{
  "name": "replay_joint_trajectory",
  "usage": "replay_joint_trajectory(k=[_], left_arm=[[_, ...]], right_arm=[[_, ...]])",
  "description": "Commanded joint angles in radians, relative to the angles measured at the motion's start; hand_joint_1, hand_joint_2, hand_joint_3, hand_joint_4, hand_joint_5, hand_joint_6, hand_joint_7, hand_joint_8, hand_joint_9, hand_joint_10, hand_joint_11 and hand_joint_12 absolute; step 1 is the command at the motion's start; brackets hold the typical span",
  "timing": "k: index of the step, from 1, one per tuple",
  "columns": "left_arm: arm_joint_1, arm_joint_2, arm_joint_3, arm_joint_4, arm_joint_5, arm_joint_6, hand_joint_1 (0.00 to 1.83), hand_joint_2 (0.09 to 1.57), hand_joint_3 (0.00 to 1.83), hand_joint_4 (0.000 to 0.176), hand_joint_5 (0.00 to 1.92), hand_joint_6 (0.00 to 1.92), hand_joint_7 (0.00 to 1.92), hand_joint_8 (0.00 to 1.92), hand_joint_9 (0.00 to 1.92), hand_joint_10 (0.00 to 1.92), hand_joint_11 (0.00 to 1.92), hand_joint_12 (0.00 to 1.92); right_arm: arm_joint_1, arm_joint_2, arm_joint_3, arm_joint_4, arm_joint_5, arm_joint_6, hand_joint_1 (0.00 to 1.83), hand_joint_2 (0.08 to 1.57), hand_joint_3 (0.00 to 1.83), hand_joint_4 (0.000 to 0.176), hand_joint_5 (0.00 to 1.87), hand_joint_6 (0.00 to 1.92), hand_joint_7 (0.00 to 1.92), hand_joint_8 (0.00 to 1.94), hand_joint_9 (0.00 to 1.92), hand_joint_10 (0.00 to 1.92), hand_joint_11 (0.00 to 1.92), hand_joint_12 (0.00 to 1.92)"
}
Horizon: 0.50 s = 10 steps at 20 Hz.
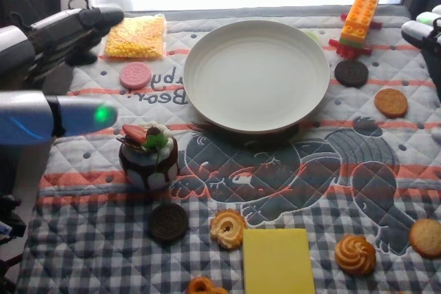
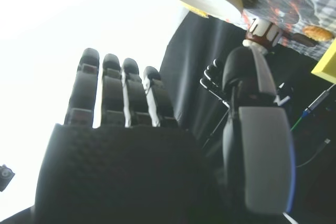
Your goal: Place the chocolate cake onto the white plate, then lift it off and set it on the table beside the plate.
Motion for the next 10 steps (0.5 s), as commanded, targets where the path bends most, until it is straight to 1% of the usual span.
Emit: replay_joint_trajectory(k=[1,2,3,4,5,6,7,8,9,10], left_arm=[[-0.007,0.004,0.0,-0.014,-0.123,-0.007,0.68,1.17,0.02,0.066,0.1,0.16,0.07,0.01,0.0,0.1,0.0,1.55],[-0.007,0.004,0.0,-0.014,-0.123,-0.007,0.68,1.17,0.01,0.064,0.1,0.15,0.07,0.01,0.0,0.1,0.0,1.56],[-0.006,0.004,0.0,-0.014,-0.122,-0.007,0.69,1.18,0.0,0.065,0.11,0.13,0.07,0.0,0.0,0.09,0.0,1.6],[-0.006,0.004,0.0,-0.014,-0.12,-0.007,0.7,1.18,0.0,0.066,0.13,0.11,0.07,0.0,0.0,0.1,0.0,1.65],[-0.007,0.005,0.001,-0.014,-0.109,-0.007,0.7,1.19,0.0,0.064,0.13,0.09,0.07,0.0,0.0,0.09,0.0,1.58],[-0.008,0.008,0.002,-0.01,-0.091,-0.007,0.7,1.19,0.0,0.056,0.14,0.08,0.08,0.0,0.0,0.11,0.0,1.48],[-0.015,0.014,0.006,-0.001,-0.051,-0.007,0.64,1.18,0.0,0.079,0.12,0.05,0.07,0.0,0.0,0.18,0.0,1.43],[-0.016,0.014,0.007,-0.001,-0.05,-0.007,0.64,1.18,0.0,0.079,0.12,0.05,0.07,0.0,0.0,0.18,0.0,1.43],[-0.029,0.013,0.014,0.001,-0.025,-0.007,0.6,1.17,0.0,0.1,0.14,0.05,0.09,0.01,0.0,0.26,0.0,1.49],[-0.044,0.009,0.022,0.001,0.0,-0.007,0.6,1.17,0.0,0.1,0.14,0.05,0.09,0.01,0.0,0.26,0.0,1.49]], right_arm=[[0.007,0.003,0.003,0.01,0.123,0.0,0.27,1.27,0.06,0.0,0.0,0.0,0.0,0.0,0.0,0.0,0.0,0.95],[0.007,0.003,0.003,0.01,0.123,0.0,0.25,1.28,0.02,0.005,0.0,0.0,0.0,0.0,0.0,0.0,0.0,1.03],[0.007,0.002,0.003,0.01,0.123,0.0,0.22,1.29,0.01,0.0,0.0,0.0,0.0,0.0,0.0,0.0,0.0,1.16],[0.007,0.002,0.003,0.011,0.123,0.0,0.26,1.29,0.0,0.01,0.0,0.0,0.0,0.0,0.0,0.0,0.0,1.33],[0.006,0.002,0.004,0.012,0.123,0.0,0.28,1.3,0.0,0.023,0.0,0.0,0.0,0.0,0.0,0.0,0.0,1.47],[0.005,0.002,0.005,0.014,0.123,0.0,0.29,1.3,0.0,0.022,0.0,0.0,0.0,0.0,0.0,0.0,0.0,1.59],[0.004,0.002,0.006,0.017,0.122,0.0,0.23,1.29,0.0,0.018,0.0,0.0,0.0,0.0,0.0,0.0,0.0,1.72],[0.004,0.002,0.006,0.017,0.122,0.0,0.23,1.29,0.0,0.018,0.0,0.0,0.0,0.0,0.0,0.0,0.0,1.72],[0.004,0.0,0.007,0.018,0.121,0.0,0.23,1.3,0.0,0.0,0.0,0.0,0.0,0.0,0.0,0.0,0.0,1.82],[0.003,-0.001,0.009,0.02,0.119,0.0,0.23,1.3,0.0,0.0,0.0,0.0,0.0,0.0,0.0,0.0,0.0,1.82]])
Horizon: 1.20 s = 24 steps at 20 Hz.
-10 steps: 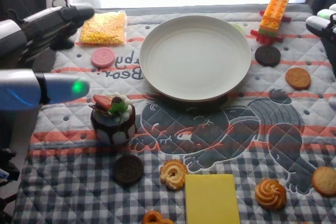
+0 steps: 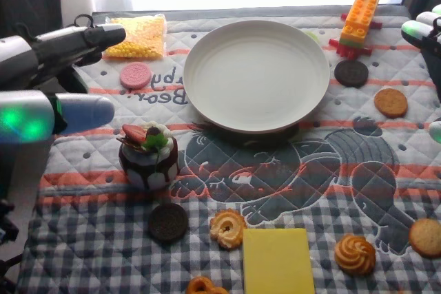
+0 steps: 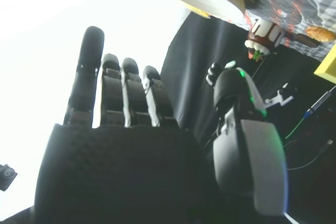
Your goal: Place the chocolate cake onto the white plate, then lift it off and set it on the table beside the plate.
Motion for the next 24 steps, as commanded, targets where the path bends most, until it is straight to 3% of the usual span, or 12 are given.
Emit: replay_joint_trajectory(k=[1,2,4,6,7,10,12,13,14,19,21,24], left_arm=[[-0.021,0.002,0.007,-0.025,-0.089,-0.008,0.55,1.17,0.0,0.116,0.14,0.04,0.09,0.0,0.0,0.3,0.0,1.56],[-0.059,-0.007,0.0,-0.046,-0.045,-0.008,0.54,1.18,0.0,0.084,0.16,0.05,0.12,0.01,0.0,0.35,0.0,1.61],[-0.11,-0.015,-0.014,-0.074,0.02,-0.008,0.55,1.16,0.0,0.093,0.17,0.05,0.12,0.01,0.0,0.33,0.0,1.67],[-0.172,-0.028,-0.014,-0.11,0.094,-0.008,0.6,1.15,0.0,0.09,0.18,0.05,0.13,0.01,0.0,0.31,0.0,1.64],[-0.198,-0.036,-0.009,-0.126,0.131,-0.008,0.6,1.16,0.0,0.093,0.17,0.04,0.1,0.0,0.0,0.24,0.0,1.56],[-0.312,-0.062,-0.005,-0.202,0.244,-0.008,0.57,1.16,0.0,0.083,0.19,0.03,0.13,0.01,0.0,0.31,0.0,1.59],[-0.321,-0.065,-0.008,-0.219,0.246,-0.008,0.6,1.15,0.0,0.108,0.2,0.03,0.15,0.01,0.0,0.43,0.0,1.8],[-0.321,-0.064,-0.008,-0.222,0.242,-0.008,0.6,1.14,0.0,0.115,0.2,0.03,0.15,0.01,0.0,0.43,0.0,1.86],[-0.321,-0.064,-0.006,-0.225,0.238,-0.008,0.58,1.14,0.0,0.132,0.21,0.04,0.16,0.01,0.0,0.49,0.0,1.86],[-0.307,-0.062,-0.007,-0.255,0.24,-0.008,0.6,1.15,0.0,0.111,0.24,0.06,0.2,0.01,0.0,0.48,0.0,1.77],[-0.296,-0.05,-0.022,-0.248,0.243,-0.008,0.54,1.12,0.0,0.138,0.22,0.05,0.23,0.02,0.0,0.53,0.0,1.77],[-0.33,-0.013,-0.036,-0.236,0.259,-0.008,0.59,1.04,0.0,0.175,0.21,0.03,0.1,0.0,0.0,0.21,0.0,1.59]], right_arm=[[0.003,0.0,0.007,0.018,0.118,0.0,0.28,1.3,0.0,0.0,0.0,0.0,0.0,0.0,0.0,0.0,0.0,1.92],[0.0,-0.002,0.01,0.02,0.114,0.0,0.29,1.31,0.0,0.013,0.0,0.0,0.0,0.0,0.0,0.0,0.0,1.79],[0.0,-0.005,0.012,0.02,0.112,0.0,0.32,1.31,0.0,0.008,0.0,0.0,0.0,0.0,0.0,0.0,0.0,1.54],[0.0,-0.006,0.014,0.021,0.112,0.0,0.31,1.3,0.0,0.016,0.0,0.0,0.0,0.0,0.0,0.0,0.0,1.56],[-0.001,-0.007,0.014,0.021,0.111,0.0,0.34,1.29,0.0,0.038,0.0,0.0,0.0,0.0,0.0,0.0,0.0,1.51],[-0.006,-0.008,0.014,0.026,0.112,0.0,0.38,1.29,0.0,0.032,0.0,0.0,0.0,0.0,0.0,0.0,0.0,1.4],[-0.007,-0.008,0.015,0.027,0.112,0.0,0.39,1.3,0.0,0.004,0.0,0.0,0.0,0.0,0.05,0.02,0.0,1.19],[-0.007,-0.009,0.015,0.027,0.112,0.0,0.37,1.3,0.0,0.025,0.0,0.0,0.0,0.0,0.07,0.03,0.0,1.02],[-0.007,-0.011,0.015,0.028,0.112,0.0,0.37,1.3,0.0,0.009,0.0,0.0,0.0,0.0,0.09,0.04,0.0,0.93],[-0.008,-0.014,0.016,0.032,0.112,0.0,0.37,1.31,0.0,0.006,0.0,0.0,0.0,0.0,0.08,0.04,0.0,0.92],[-0.008,-0.015,0.015,0.032,0.112,0.001,0.35,1.3,0.0,0.019,0.0,0.0,0.0,0.0,0.08,0.04,0.0,1.12],[-0.009,-0.014,0.015,0.032,0.112,0.003,0.38,1.32,0.0,0.0,0.0,0.0,0.0,0.0,0.09,0.05,0.0,1.09]])
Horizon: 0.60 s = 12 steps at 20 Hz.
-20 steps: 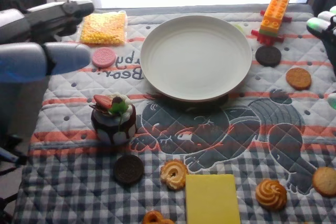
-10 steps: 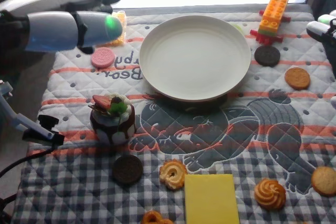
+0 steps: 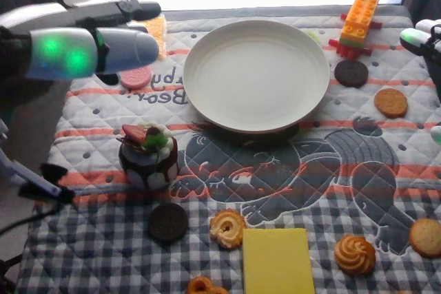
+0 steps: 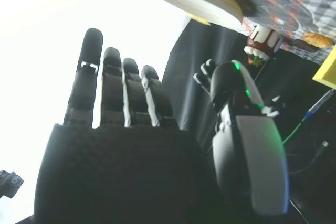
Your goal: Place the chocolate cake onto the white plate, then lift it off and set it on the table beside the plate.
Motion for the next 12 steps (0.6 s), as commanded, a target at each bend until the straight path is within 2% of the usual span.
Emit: replay_joint_trajectory(k=[1,2,3,4,5,6,7,8,10,11,12], left_arm=[[-0.044,0.022,0.007,-0.008,-0.087,-0.009,0.57,1.03,0.0,0.176,0.2,0.02,0.08,0.0,0.01,0.17,0.0,1.5],[-0.081,0.025,0.013,0.001,-0.036,-0.009,0.61,1.02,0.0,0.159,0.24,0.02,0.09,0.0,0.03,0.14,0.0,1.44],[-0.12,0.025,0.021,0.01,0.031,-0.009,0.63,1.01,0.0,0.13,0.26,0.01,0.1,0.0,0.07,0.11,0.0,1.39],[-0.155,0.023,0.03,0.018,0.105,-0.009,0.65,1.0,0.0,0.113,0.27,0.01,0.12,0.0,0.11,0.1,0.0,1.46],[-0.19,0.018,0.039,0.03,0.168,-0.009,0.62,0.98,0.0,0.115,0.27,0.0,0.15,0.0,0.23,0.1,0.08,1.49],[-0.216,0.012,0.049,0.037,0.214,-0.009,0.59,0.98,0.0,0.114,0.28,0.0,0.2,0.01,0.32,0.1,0.14,1.43],[-0.239,0.004,0.067,0.033,0.256,-0.009,0.58,0.97,0.0,0.11,0.29,0.0,0.22,0.0,0.33,0.07,0.03,1.48],[-0.251,-0.002,0.08,0.022,0.279,-0.009,0.57,0.98,0.0,0.1,0.3,0.0,0.21,0.0,0.32,0.04,0.01,1.47],[-0.282,-0.017,0.114,-0.011,0.332,-0.009,0.57,1.0,0.0,0.075,0.28,0.0,0.2,0.0,0.32,0.03,0.0,1.44],[-0.288,-0.019,0.119,-0.014,0.338,-0.009,0.59,0.99,0.0,0.082,0.28,0.0,0.2,0.0,0.32,0.02,0.0,1.44],[-0.293,-0.02,0.124,-0.017,0.338,-0.009,0.6,1.02,0.01,0.061,0.27,0.0,0.22,0.01,0.33,0.03,0.0,1.44]], right_arm=[[0.005,0.007,0.005,0.012,0.118,0.003,0.36,1.31,0.0,0.0,0.0,0.0,0.0,0.0,0.1,0.05,0.0,1.09],[0.004,0.006,0.005,0.012,0.118,0.003,0.38,1.31,0.0,0.0,0.0,0.0,0.0,0.0,0.09,0.05,0.0,1.1],[0.003,0.006,0.005,0.012,0.118,0.005,0.38,1.3,0.0,0.0,0.0,0.0,0.01,0.0,0.1,0.06,0.0,1.15],[0.003,0.006,0.005,0.012,0.118,0.005,0.36,1.3,0.0,0.004,0.0,0.0,0.0,0.0,0.09,0.06,0.0,1.19],[0.003,0.006,0.005,0.012,0.118,0.005,0.36,1.31,0.0,0.011,0.0,0.0,0.0,0.0,0.09,0.06,0.0,1.24],[0.003,0.006,0.005,0.012,0.118,0.005,0.38,1.31,0.0,0.017,0.0,0.0,0.0,0.0,0.07,0.05,0.0,1.15],[0.003,0.006,0.005,0.012,0.118,0.005,0.39,1.31,0.0,0.009,0.0,0.0,0.0,0.0,0.07,0.05,0.0,1.13],[0.003,0.006,0.005,0.012,0.117,0.005,0.37,1.31,0.0,0.011,0.0,0.0,0.0,0.0,0.07,0.06,0.0,1.17],[0.003,0.005,0.005,0.013,0.115,0.006,0.37,1.3,0.0,0.025,0.0,0.0,0.0,0.0,0.05,0.05,0.0,1.06],[0.003,0.005,0.006,0.013,0.115,0.006,0.33,1.3,0.0,0.005,0.0,0.0,0.0,0.0,0.08,0.07,0.0,1.24],[0.003,0.005,0.006,0.013,0.114,0.006,0.34,1.3,0.0,0.008,0.0,0.0,0.0,0.0,0.07,0.07,0.0,1.33]])
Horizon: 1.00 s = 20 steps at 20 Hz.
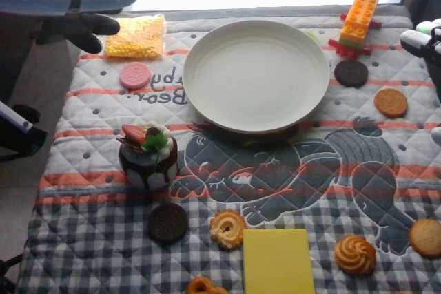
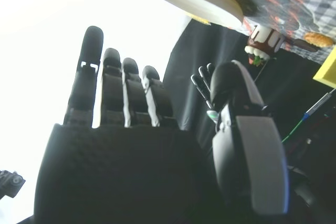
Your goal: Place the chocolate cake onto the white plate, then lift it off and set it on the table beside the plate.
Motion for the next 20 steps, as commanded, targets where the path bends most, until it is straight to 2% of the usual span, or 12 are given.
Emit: replay_joint_trajectory(k=[1,2,3,6,7,9,12,15,17,18,19,20], left_arm=[[-0.018,0.001,0.01,-0.03,-0.085,-0.008,0.63,1.03,0.01,0.051,0.25,0.0,0.22,0.0,0.34,0.02,0.0,1.42],[-0.023,-0.004,0.022,-0.043,-0.08,-0.008,0.72,1.06,0.01,0.011,0.23,0.0,0.16,0.0,0.28,0.01,0.0,1.34],[-0.026,-0.013,0.047,-0.091,-0.067,-0.008,0.76,1.05,0.0,0.0,0.21,0.0,0.14,0.0,0.25,0.0,0.0,1.25],[-0.025,-0.018,0.048,-0.117,-0.061,-0.008,0.69,1.02,0.0,0.044,0.23,0.01,0.2,0.01,0.29,0.02,0.0,1.31],[-0.015,-0.015,0.035,-0.096,-0.075,-0.008,0.72,1.02,0.0,0.06,0.26,0.01,0.22,0.01,0.31,0.02,0.0,1.34],[0.026,-0.005,0.04,-0.174,-0.128,-0.008,0.74,1.02,0.0,0.038,0.27,0.01,0.28,0.02,0.34,0.03,0.0,1.44],[0.047,-0.003,0.059,-0.271,-0.172,-0.008,0.68,1.0,0.0,0.05,0.23,0.0,0.27,0.0,0.33,0.02,0.0,1.56],[0.075,-0.02,0.048,-0.272,-0.238,-0.008,0.77,0.97,0.0,0.034,0.25,0.01,0.26,0.0,0.37,0.05,0.0,1.68],[0.105,-0.065,0.049,-0.19,-0.243,-0.008,0.7,1.04,0.0,0.086,0.31,0.02,0.33,0.0,0.17,0.52,0.0,1.67],[0.121,-0.088,0.045,-0.12,-0.258,-0.008,0.7,1.07,0.01,0.075,0.31,0.01,0.32,0.0,0.12,0.54,0.0,1.66],[0.134,-0.104,0.048,-0.111,-0.269,-0.008,0.66,1.11,0.01,0.023,0.29,0.0,0.31,0.0,0.11,0.61,0.0,1.69],[0.134,-0.121,0.068,-0.148,-0.259,-0.008,0.66,1.13,0.01,0.0,0.27,0.0,0.28,0.0,0.13,0.55,0.0,1.65]], right_arm=[[0.003,0.005,0.006,0.011,0.117,0.003,0.34,1.3,0.0,0.014,0.0,0.0,0.0,0.0,0.05,0.08,0.0,1.4],[0.003,0.005,0.006,0.011,0.117,0.003,0.37,1.3,0.0,0.011,0.0,0.0,0.0,0.0,0.05,0.08,0.0,1.3],[0.003,0.004,0.006,0.012,0.117,0.003,0.35,1.31,0.0,0.026,0.0,0.0,0.0,0.0,0.03,0.08,0.0,1.08],[0.0,0.002,0.006,0.015,0.118,0.003,0.34,1.31,0.0,0.054,0.0,0.0,0.0,0.0,0.02,0.1,0.0,0.96],[-0.001,0.001,0.006,0.017,0.118,0.003,0.36,1.31,0.0,0.034,0.0,0.0,0.0,0.0,0.03,0.11,0.0,1.02],[-0.002,-0.002,0.006,0.02,0.119,0.003,0.41,1.32,0.0,0.007,0.0,0.0,0.0,0.0,0.01,0.05,0.0,0.87],[-0.007,-0.004,0.004,0.025,0.124,0.004,0.4,1.32,0.0,0.012,0.0,0.0,0.0,0.0,0.0,0.03,0.0,0.88],[-0.011,-0.004,0.003,0.036,0.136,0.006,0.44,1.31,0.0,0.031,0.0,0.0,0.0,0.0,0.0,0.0,0.0,0.64],[-0.011,-0.004,0.003,0.036,0.136,0.007,0.46,1.32,0.0,0.014,0.0,0.0,0.0,0.0,0.0,0.0,0.0,0.43],[-0.012,-0.005,0.003,0.037,0.136,0.007,0.45,1.32,0.0,0.005,0.0,0.0,0.0,0.0,0.0,0.0,0.0,0.52],[-0.013,-0.006,0.004,0.039,0.136,0.007,0.43,1.32,0.0,0.005,0.0,0.0,0.0,0.0,0.01,0.0,0.0,0.62],[-0.013,-0.006,0.005,0.039,0.136,0.007,0.42,1.32,0.0,0.007,0.0,0.0,0.0,0.0,0.02,0.01,0.0,0.69]])
